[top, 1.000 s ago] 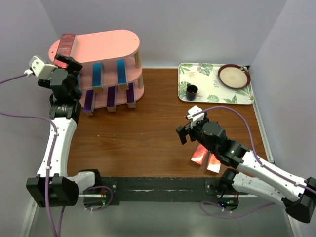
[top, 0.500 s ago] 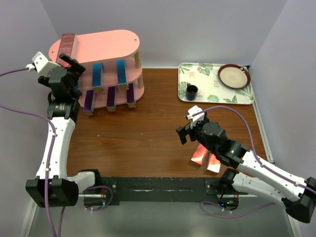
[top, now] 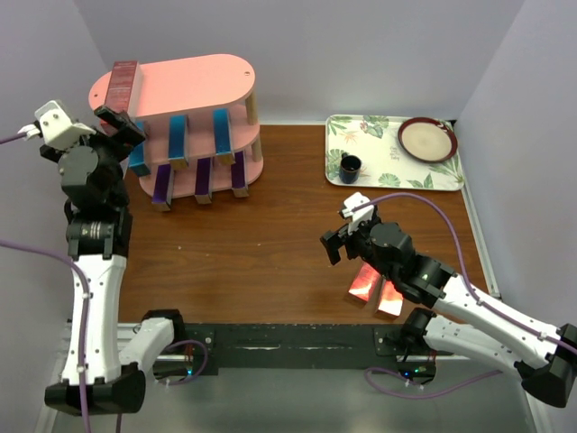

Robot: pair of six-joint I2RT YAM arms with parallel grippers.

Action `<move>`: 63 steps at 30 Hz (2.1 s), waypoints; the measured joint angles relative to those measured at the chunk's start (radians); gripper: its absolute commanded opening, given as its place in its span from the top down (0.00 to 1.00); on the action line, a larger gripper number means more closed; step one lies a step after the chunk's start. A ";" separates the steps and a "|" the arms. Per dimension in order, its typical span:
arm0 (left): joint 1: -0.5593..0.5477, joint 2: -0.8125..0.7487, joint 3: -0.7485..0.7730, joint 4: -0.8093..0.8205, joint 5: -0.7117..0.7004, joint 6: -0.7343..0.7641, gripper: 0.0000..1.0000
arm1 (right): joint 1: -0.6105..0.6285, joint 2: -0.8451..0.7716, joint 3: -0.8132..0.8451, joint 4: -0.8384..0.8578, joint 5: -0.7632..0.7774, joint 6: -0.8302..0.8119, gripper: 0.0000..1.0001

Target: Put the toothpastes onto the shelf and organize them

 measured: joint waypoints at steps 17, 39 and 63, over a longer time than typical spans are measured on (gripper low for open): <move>-0.236 -0.175 -0.131 -0.048 0.686 0.178 0.00 | -0.052 0.099 0.150 -0.271 0.227 0.216 0.01; -1.215 0.348 -0.368 0.151 0.139 0.057 0.00 | -0.271 -0.121 0.146 -0.358 0.400 0.379 0.01; -1.560 0.996 -0.015 0.209 -0.191 -0.088 0.00 | -0.270 -0.293 0.087 -0.359 0.419 0.378 0.01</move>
